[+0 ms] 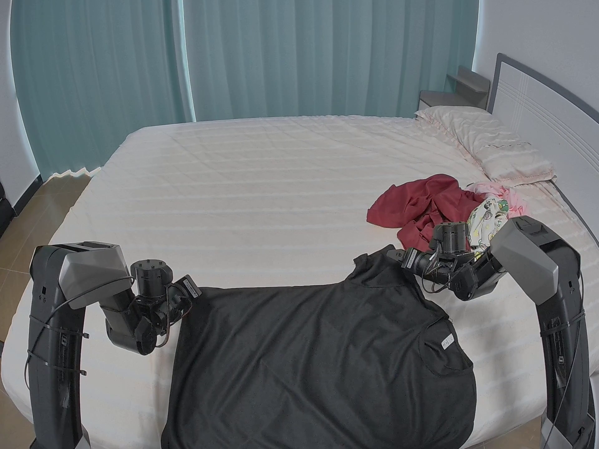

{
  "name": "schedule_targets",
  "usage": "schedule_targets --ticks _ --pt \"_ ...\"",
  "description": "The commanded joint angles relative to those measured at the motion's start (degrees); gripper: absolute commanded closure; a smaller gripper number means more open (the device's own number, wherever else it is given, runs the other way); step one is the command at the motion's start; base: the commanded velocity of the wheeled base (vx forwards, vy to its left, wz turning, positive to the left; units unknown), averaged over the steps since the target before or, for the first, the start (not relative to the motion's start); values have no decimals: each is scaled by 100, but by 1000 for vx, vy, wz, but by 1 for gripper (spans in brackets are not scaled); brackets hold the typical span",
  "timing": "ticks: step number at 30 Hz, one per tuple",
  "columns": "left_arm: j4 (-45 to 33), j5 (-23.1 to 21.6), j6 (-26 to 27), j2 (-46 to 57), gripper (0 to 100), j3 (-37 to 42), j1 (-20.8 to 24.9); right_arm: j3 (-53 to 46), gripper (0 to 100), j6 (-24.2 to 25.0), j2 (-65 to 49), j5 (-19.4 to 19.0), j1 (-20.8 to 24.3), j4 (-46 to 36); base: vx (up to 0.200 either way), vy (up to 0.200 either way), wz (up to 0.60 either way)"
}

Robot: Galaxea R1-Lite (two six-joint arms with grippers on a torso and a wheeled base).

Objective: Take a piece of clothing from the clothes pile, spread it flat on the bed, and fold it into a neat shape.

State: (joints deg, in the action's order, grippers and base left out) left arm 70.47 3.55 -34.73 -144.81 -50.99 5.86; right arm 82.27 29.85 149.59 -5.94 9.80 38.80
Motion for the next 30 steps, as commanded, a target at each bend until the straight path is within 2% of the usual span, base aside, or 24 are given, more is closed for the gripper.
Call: schedule_targets --ticks 1,5,12,15,22,30 --pt "10 6 -16 -21 100 -7 -6 324 100 -32 343 -13 66 -66 0 0 0" --pt "10 6 -25 -30 100 -42 -6 720 100 -24 518 -13 75 -382 0 0 0" --pt "10 6 -25 -56 100 -174 -41 896 100 64 483 40 -5 -356 0 0 0" --pt "19 32 -25 -100 100 -359 -94 940 100 187 351 110 -198 5 0 0 0" --pt "10 331 -95 -240 100 -701 -182 1177 100 249 228 216 -312 576 0 0 0" --pt "-60 331 -104 -636 100 -1264 -182 1520 100 187 668 330 -242 541 0 0 0"
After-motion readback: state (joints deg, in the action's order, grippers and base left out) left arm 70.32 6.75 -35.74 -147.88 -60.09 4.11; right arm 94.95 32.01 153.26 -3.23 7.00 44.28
